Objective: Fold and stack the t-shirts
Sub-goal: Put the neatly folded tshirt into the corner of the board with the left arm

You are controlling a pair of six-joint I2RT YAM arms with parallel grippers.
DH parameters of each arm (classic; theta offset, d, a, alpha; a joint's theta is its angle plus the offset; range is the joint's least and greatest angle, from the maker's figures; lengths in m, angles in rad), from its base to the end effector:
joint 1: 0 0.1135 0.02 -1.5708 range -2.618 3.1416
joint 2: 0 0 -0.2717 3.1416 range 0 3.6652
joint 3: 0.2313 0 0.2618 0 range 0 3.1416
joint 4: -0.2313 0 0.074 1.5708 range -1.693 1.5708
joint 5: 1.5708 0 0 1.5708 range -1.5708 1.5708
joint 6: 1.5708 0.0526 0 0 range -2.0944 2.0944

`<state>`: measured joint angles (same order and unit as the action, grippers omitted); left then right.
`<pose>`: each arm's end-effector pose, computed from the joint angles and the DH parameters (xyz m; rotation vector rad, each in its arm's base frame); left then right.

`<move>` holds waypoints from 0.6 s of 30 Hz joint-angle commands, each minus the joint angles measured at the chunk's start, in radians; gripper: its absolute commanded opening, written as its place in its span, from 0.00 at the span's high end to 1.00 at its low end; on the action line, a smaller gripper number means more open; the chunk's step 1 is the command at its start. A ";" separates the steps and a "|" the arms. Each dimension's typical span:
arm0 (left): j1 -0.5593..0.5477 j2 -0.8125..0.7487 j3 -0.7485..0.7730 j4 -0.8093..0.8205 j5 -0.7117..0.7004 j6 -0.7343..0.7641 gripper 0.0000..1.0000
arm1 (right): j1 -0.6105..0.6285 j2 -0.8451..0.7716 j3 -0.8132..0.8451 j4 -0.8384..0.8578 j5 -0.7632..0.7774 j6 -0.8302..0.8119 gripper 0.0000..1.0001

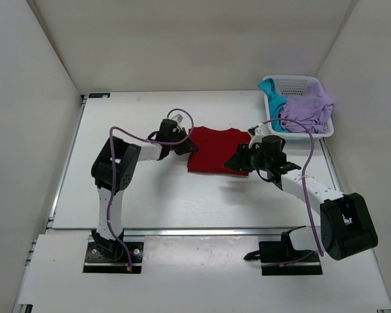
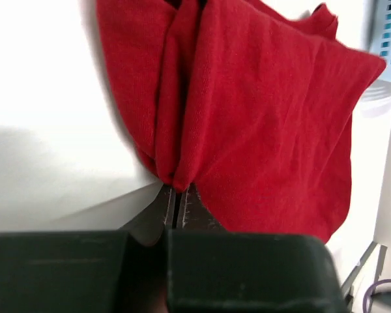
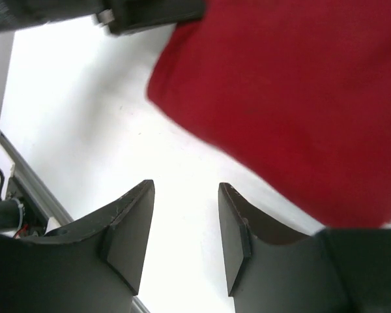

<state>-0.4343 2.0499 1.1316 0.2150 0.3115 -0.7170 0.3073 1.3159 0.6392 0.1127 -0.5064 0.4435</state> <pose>0.3944 -0.2007 0.1083 -0.1662 2.4144 -0.9265 0.2679 0.1118 0.1995 -0.1625 2.2085 0.9704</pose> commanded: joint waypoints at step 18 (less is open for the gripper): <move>0.724 -0.109 -0.029 0.050 -0.015 -0.160 1.00 | 0.065 0.002 0.000 0.113 -0.176 0.035 0.60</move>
<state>0.3149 1.9942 1.1358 0.1978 0.2779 -0.8112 0.3393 1.3277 0.6235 0.1619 -0.6308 0.4725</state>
